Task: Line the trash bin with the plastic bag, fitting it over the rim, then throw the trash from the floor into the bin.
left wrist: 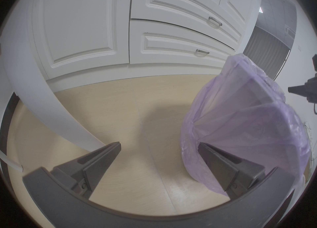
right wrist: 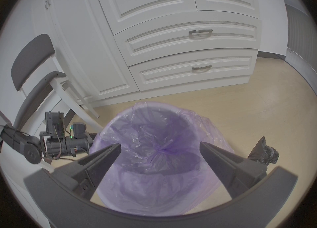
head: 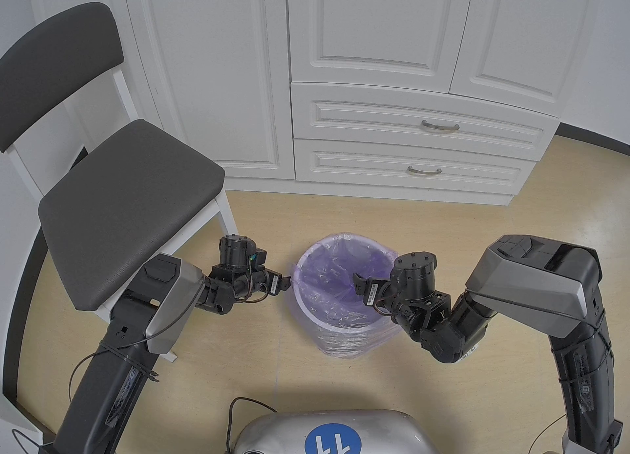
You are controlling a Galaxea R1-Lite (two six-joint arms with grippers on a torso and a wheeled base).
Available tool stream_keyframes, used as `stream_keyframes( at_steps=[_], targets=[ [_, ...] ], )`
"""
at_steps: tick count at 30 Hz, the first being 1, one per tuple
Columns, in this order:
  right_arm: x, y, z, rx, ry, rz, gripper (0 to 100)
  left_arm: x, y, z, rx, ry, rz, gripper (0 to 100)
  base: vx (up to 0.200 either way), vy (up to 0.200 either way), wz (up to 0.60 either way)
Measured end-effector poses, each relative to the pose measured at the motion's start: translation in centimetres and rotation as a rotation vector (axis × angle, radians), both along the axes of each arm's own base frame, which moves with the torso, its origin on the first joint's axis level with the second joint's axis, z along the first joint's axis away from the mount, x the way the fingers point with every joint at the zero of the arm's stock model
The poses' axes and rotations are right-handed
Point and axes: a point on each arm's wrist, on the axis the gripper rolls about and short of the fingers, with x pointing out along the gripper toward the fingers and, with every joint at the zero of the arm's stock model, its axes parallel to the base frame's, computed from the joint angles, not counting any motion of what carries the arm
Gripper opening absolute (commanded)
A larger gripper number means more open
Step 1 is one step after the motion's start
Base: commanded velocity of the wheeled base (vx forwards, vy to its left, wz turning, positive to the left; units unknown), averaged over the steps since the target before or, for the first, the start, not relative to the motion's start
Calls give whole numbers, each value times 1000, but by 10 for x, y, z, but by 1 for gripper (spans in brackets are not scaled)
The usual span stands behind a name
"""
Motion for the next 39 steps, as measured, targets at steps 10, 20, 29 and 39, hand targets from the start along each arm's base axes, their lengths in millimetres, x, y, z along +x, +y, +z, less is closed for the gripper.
stream_keyframes(
  at_steps=[10, 20, 29, 39],
  targets=[
    [-2, 0, -10, -39, 9, 12, 100, -13, 27, 18, 74, 48, -32, 100, 0, 0, 0],
    [-5, 0, -1, -187, -31, 68, 100, -31, 45, 49, 92, 58, -41, 100, 0, 0, 0],
    [3, 8, 10, -486, -112, 214, 100, -42, 45, 64, 96, -35, -54, 100, 0, 0, 0],
    [38, 16, 16, -693, -200, 365, 100, -52, 40, 74, 92, -88, -70, 100, 0, 0, 0]
  ],
)
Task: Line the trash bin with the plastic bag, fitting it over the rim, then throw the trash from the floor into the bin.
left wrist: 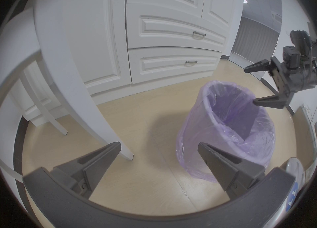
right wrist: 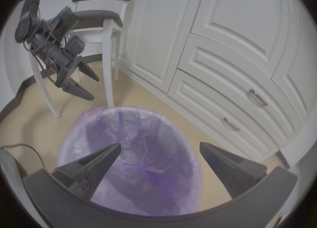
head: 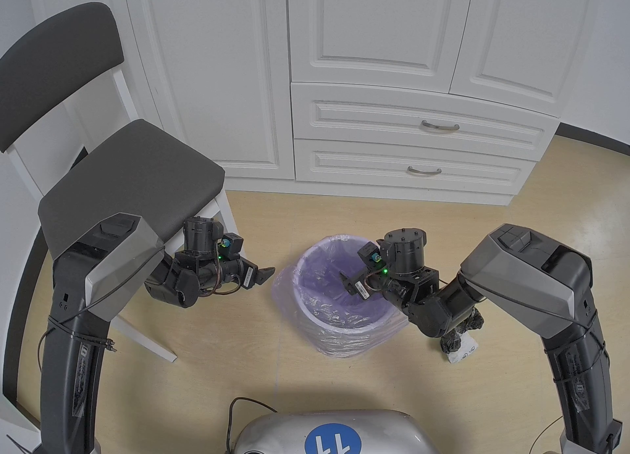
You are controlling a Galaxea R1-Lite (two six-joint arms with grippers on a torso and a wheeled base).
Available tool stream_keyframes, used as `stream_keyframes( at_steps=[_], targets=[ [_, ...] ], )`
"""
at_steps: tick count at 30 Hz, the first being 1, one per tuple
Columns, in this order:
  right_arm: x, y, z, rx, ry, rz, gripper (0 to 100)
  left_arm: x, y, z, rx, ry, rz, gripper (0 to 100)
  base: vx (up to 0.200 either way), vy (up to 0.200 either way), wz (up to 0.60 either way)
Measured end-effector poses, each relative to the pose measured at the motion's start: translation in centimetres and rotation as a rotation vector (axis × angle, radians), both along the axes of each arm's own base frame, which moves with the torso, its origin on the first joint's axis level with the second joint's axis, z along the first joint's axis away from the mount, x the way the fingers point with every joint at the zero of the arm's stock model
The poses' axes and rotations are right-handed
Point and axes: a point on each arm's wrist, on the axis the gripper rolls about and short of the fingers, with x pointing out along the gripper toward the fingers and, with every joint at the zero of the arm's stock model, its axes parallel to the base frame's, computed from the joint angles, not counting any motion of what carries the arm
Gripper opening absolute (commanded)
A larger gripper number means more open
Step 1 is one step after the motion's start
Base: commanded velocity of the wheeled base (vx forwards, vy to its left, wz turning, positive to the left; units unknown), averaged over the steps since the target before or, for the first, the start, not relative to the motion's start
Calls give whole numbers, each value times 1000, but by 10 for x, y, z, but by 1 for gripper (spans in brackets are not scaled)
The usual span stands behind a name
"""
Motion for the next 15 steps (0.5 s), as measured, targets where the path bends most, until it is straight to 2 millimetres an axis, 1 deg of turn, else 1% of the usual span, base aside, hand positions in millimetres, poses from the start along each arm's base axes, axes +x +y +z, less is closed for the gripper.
stream_keyframes(
  at_steps=[3, 7, 11, 15],
  targets=[
    [13, 0, -1, -72, -36, 18, 100, -1, -1, 4, -3, -13, -2, 100, 0, 0, 0],
    [28, 0, -11, -168, -68, 21, 100, -3, 0, 8, -7, -31, -2, 100, 0, 0, 0],
    [38, -1, -25, -227, -81, -34, 100, -3, 0, 12, -10, -43, -3, 100, 0, 0, 0],
    [42, 1, -35, -273, -90, -74, 100, -4, -1, 14, -11, -46, -4, 100, 0, 0, 0]
  ],
)
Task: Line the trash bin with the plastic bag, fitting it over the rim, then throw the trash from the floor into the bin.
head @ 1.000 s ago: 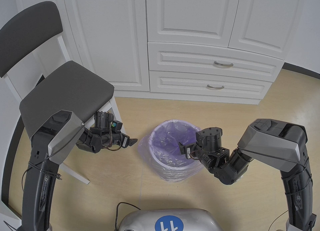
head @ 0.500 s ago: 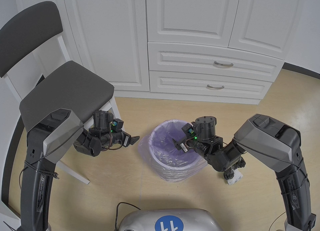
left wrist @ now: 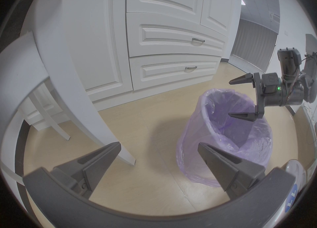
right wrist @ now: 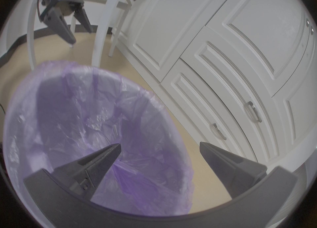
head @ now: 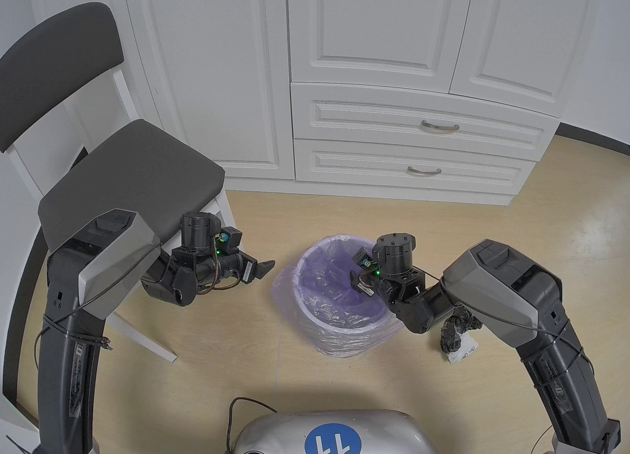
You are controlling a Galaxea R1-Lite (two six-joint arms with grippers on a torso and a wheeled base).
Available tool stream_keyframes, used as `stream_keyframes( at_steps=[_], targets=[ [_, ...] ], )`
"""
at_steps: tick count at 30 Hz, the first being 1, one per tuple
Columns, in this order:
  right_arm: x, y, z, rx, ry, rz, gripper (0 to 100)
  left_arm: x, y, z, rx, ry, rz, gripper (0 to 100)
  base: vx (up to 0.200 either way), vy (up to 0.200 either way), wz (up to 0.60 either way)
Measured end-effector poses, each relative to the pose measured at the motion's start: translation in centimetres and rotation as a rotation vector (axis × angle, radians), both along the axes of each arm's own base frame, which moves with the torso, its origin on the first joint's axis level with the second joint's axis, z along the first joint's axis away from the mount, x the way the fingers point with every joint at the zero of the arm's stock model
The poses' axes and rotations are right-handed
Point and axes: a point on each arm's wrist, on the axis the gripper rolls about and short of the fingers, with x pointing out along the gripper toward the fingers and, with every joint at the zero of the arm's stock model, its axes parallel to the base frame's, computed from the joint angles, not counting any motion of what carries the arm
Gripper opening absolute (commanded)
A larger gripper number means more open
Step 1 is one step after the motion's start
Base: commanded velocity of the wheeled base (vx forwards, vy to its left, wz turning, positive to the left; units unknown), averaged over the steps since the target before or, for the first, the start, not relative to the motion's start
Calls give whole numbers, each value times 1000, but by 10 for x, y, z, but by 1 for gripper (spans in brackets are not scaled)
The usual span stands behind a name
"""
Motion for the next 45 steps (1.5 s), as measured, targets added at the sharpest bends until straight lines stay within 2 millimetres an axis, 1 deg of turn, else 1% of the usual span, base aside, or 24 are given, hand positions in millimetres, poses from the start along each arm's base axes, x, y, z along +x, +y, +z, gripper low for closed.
stream_keyframes(
  at_steps=[2, 5, 12, 19, 27, 32, 37, 45],
  targets=[
    [-1, 2, -4, -23, -2, -23, 100, 0, 0, 1, -1, -1, 1, 100, 0, 0, 0],
    [-5, 11, -10, -57, -7, -50, 100, 0, 0, 2, -1, -4, 1, 100, 0, 0, 0],
    [-16, 33, -24, -129, -9, -44, 100, -1, 0, 5, -3, -12, 1, 100, 0, 0, 0],
    [-20, 45, -31, -153, -17, -38, 100, -4, 1, 11, -11, -39, -1, 100, 0, 0, 0],
    [-34, 61, -25, -143, -18, 2, 100, -4, 3, 14, -12, -45, 4, 100, 0, 0, 0],
    [-55, 68, -24, -154, 20, 38, 100, -4, 4, 16, -14, -49, 5, 100, 0, 0, 0],
    [-71, 75, -16, -150, 34, 67, 100, -5, 5, 19, -15, -55, 6, 100, 0, 0, 0],
    [-82, 83, -5, -140, 20, 90, 100, -4, 6, 21, -16, -60, 8, 100, 0, 0, 0]
  ],
)
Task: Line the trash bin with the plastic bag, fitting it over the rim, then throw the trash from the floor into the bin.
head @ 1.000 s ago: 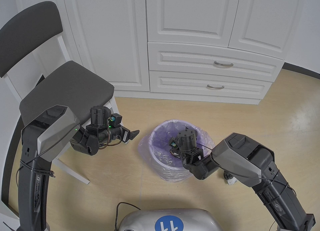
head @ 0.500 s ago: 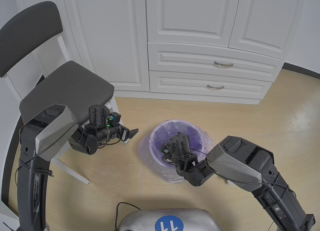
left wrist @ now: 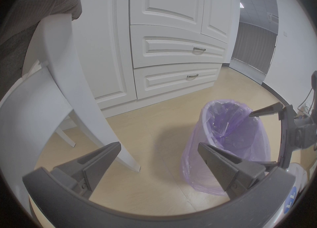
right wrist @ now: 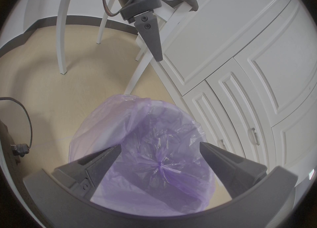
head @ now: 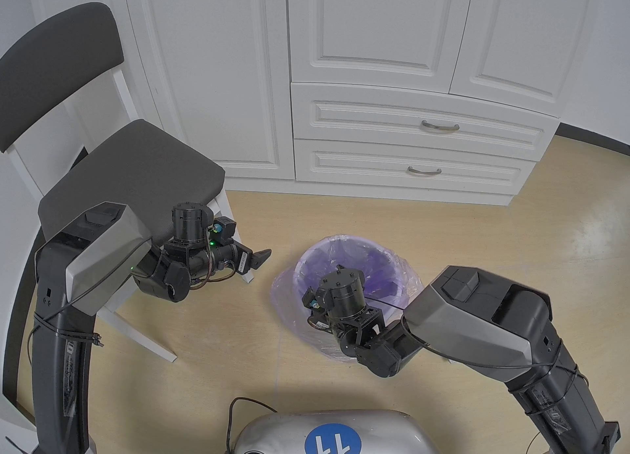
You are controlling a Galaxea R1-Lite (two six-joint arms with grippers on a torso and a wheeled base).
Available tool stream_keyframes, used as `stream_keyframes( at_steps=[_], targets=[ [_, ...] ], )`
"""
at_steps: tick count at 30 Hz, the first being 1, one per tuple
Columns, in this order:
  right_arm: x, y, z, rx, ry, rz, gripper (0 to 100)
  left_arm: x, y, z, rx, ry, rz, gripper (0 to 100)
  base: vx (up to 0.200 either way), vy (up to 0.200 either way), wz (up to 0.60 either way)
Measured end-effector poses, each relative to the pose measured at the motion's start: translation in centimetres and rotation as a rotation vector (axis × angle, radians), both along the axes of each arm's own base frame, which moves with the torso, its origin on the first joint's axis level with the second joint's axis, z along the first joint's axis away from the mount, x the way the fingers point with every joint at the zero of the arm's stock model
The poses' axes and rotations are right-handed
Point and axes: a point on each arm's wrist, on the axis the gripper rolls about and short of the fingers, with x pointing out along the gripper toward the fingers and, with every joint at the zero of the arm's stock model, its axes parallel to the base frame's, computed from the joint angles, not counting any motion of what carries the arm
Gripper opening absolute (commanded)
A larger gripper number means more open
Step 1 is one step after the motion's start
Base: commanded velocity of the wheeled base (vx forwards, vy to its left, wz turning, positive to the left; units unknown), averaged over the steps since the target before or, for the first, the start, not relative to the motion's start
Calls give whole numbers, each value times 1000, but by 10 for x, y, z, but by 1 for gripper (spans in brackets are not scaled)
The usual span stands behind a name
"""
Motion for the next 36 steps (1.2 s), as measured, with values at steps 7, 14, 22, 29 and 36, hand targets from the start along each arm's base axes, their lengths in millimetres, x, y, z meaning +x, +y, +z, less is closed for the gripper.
stream_keyframes(
  at_steps=[7, 14, 22, 29, 36],
  targets=[
    [-9, 1, 7, -3, 3, 13, 100, 1, 2, 1, -1, -4, 4, 100, 0, 0, 0],
    [-17, 4, 15, 0, -2, 28, 100, 1, 2, 1, -1, -3, 6, 100, 0, 0, 0],
    [-20, 4, 14, -9, 8, 32, 100, 0, 2, 1, -1, -3, 5, 100, 0, 0, 0],
    [-25, 4, 10, -26, 24, 39, 100, 0, 2, 1, -1, -3, 5, 100, 0, 0, 0],
    [-27, 5, 5, -37, 35, 44, 100, 1, 2, 2, -1, -5, 5, 100, 0, 0, 0]
  ],
)
